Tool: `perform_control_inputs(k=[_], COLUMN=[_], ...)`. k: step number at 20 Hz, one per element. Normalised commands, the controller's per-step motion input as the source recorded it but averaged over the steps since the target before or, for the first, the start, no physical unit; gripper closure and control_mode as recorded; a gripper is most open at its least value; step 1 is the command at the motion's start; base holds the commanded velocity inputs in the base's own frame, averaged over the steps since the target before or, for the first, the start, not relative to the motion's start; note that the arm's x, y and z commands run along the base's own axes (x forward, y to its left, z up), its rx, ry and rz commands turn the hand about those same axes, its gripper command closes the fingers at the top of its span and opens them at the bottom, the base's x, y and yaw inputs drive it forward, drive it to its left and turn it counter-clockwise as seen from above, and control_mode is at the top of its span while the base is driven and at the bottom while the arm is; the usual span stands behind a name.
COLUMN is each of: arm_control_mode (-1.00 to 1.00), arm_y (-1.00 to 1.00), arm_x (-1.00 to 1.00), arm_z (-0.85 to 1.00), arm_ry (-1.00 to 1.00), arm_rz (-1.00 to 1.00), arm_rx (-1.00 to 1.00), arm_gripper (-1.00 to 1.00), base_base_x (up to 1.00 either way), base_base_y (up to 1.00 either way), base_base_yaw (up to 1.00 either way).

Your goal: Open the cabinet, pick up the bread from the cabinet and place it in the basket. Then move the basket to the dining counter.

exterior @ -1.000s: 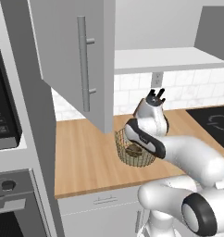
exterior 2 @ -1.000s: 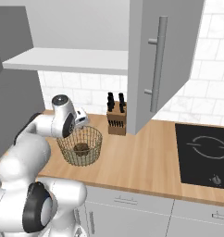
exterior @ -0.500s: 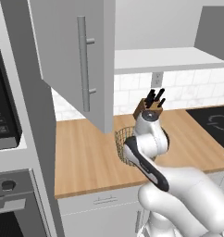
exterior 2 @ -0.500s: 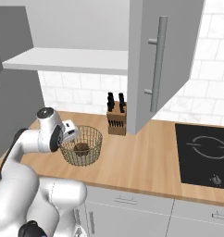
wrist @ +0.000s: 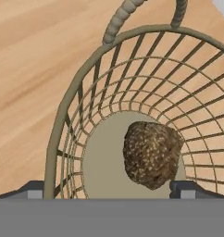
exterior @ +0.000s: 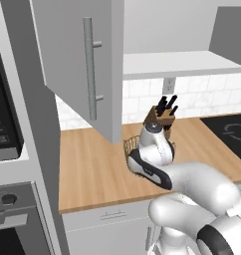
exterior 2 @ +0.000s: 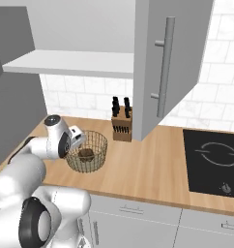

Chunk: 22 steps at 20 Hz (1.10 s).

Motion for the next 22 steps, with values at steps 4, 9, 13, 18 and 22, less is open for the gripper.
perform_control_inputs(k=[4, 9, 13, 18, 22], arm_control_mode=[-1.00, -1.00, -1.00, -1.00, -1.00], arm_y=[-0.01, 0.00, -0.01, -0.10, -0.23], arm_x=[0.10, -0.03, -0.16, -0.26, -0.39], arm_z=[-0.37, -0.55, -0.69, -0.73, -0.57], arm_ry=[0.04, 0.08, 0.07, 0.04, 0.00], arm_rz=[0.09, 0.06, 0.03, 0.03, 0.01], arm_rx=[-0.05, -0.03, -0.03, -0.03, -0.02], arm_gripper=[-1.00, -1.00, -1.00, 1.00, 1.00], base_base_x=[0.00, 0.00, 0.00, 0.00, 0.00], base_base_y=[0.00, 0.00, 0.00, 0.00, 0.00], base_base_yaw=[0.00, 0.00, 0.00, 0.00, 0.00])
